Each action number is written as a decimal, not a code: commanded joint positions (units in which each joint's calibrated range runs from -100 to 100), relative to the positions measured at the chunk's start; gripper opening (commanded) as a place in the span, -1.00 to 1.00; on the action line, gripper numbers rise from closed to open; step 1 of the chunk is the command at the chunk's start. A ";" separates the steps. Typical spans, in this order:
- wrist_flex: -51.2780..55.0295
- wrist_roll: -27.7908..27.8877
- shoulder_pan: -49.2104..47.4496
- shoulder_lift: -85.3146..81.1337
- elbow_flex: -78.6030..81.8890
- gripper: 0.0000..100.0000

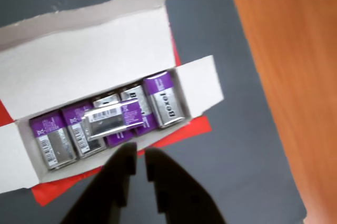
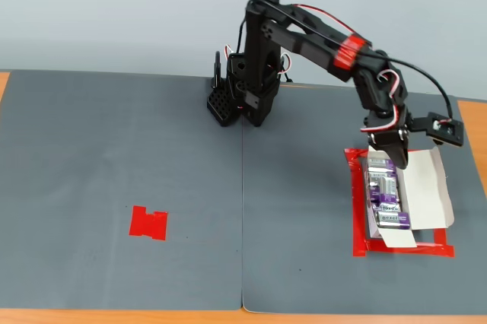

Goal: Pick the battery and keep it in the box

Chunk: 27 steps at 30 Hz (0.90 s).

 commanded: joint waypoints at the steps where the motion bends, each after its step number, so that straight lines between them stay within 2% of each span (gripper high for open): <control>1: 0.22 -0.18 3.00 -8.15 1.91 -0.96; 20: 0.22 -0.39 31.57 -39.27 26.52 -0.96; 27: 0.22 -6.07 39.78 -49.02 35.56 -0.96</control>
